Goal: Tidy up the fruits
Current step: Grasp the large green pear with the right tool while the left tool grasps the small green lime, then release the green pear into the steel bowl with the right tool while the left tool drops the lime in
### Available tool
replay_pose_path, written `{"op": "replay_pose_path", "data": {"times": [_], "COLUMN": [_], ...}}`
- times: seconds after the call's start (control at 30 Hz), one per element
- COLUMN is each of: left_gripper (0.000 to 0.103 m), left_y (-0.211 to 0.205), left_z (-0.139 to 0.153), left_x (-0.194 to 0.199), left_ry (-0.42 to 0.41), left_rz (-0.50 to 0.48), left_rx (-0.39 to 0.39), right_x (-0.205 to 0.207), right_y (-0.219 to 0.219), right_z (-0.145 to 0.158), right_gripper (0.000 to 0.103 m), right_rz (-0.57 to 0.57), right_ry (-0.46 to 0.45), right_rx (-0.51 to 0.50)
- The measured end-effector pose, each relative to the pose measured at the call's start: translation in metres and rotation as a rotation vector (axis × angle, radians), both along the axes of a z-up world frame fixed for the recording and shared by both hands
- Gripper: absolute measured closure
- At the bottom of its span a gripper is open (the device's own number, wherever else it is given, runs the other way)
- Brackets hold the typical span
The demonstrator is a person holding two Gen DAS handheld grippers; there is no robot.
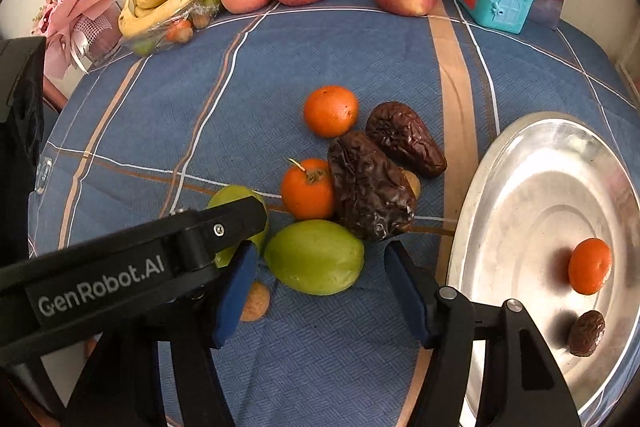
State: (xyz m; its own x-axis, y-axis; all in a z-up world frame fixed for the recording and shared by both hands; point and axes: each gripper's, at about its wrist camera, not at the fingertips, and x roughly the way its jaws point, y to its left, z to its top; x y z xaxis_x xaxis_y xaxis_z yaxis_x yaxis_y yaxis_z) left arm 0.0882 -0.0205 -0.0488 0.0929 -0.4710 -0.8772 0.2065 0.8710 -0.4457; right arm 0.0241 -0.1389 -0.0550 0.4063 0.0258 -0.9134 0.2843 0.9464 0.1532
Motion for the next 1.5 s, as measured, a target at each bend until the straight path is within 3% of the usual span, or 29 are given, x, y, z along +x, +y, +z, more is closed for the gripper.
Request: {"op": "replay_pose_path", "data": {"times": [0.1, 0.27, 0.37, 0.53, 0.77, 1.1, 1.5], "left_gripper": [0.06, 0.06, 0.06, 0.06, 0.06, 0.06, 0.06], "left_y": [0.006, 0.029, 0.038, 0.037, 0.043, 0.042, 0.012], "left_z": [0.001, 0.008, 0.011, 0.013, 0.024, 0.042, 0.054], "left_x": [0.003, 0.009, 0.011, 0.01, 0.009, 0.007, -0.006], "left_ry": [0.0, -0.066, -0.069, -0.074, -0.098, -0.147, -0.187], "left_rz": [0.035, 0.118, 0.154, 0.157, 0.18, 0.185, 0.103], "left_rx": [0.0, 0.086, 0.078, 0.067, 0.053, 0.037, 0.031], "right_x": [0.002, 0.002, 0.002, 0.006, 0.005, -0.008, -0.028], "right_y": [0.001, 0.003, 0.004, 0.009, 0.01, 0.003, -0.016], "right_z": [-0.001, -0.001, -0.003, -0.006, -0.002, 0.03, 0.047], "right_gripper": [0.038, 0.038, 0.04, 0.048, 0.048, 0.048, 0.048], "right_rz": [-0.004, 0.001, 0.006, 0.019, 0.031, 0.008, -0.052], "right_ry": [0.003, 0.011, 0.02, 0.021, 0.003, -0.1, -0.131], "right_rx": [0.003, -0.008, -0.007, -0.013, 0.005, 0.056, 0.053]}}
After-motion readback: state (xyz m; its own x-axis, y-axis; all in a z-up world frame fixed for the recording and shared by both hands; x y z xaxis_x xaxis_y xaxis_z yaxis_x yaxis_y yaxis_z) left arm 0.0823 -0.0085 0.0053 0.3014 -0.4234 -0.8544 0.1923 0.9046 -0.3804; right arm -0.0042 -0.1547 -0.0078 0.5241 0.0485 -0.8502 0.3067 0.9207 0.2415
